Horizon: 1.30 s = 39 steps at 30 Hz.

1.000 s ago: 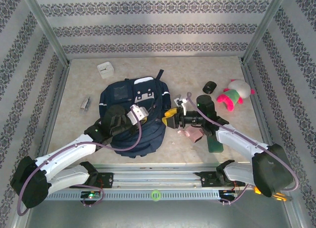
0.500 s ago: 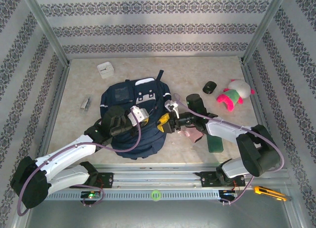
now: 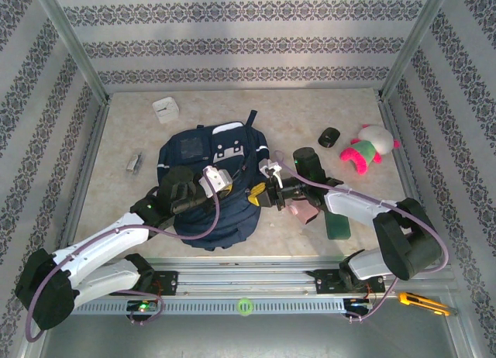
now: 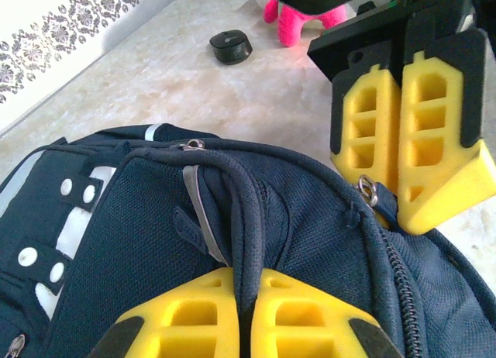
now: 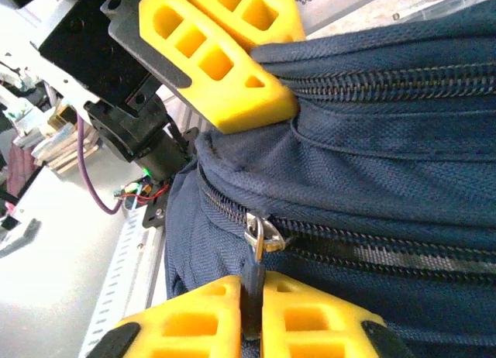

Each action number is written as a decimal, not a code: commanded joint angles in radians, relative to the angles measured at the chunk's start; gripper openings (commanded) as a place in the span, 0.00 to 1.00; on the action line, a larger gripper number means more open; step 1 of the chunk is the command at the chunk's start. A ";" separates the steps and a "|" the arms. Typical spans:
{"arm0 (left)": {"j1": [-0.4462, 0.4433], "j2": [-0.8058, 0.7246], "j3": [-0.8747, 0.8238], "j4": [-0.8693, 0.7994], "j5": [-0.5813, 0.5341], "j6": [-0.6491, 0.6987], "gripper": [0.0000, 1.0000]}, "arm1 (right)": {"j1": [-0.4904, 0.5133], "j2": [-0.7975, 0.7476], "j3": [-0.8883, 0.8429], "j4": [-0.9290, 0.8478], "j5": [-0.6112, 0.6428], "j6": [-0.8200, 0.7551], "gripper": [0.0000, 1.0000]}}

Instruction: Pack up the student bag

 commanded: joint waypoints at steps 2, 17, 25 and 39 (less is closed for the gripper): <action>0.003 -0.040 0.024 0.115 0.000 0.005 0.00 | 0.007 -0.019 -0.010 0.022 -0.027 -0.003 0.01; -0.039 0.057 0.097 0.112 -0.297 -0.120 0.00 | 0.163 -0.238 -0.016 -0.070 0.287 0.192 0.00; -0.075 0.140 0.121 0.193 -0.336 -0.226 0.00 | 0.291 -0.250 -0.026 -0.087 0.491 0.396 0.00; -0.070 0.120 0.096 0.267 -0.210 -0.159 0.00 | 0.286 -0.344 -0.052 -0.059 0.531 0.642 0.44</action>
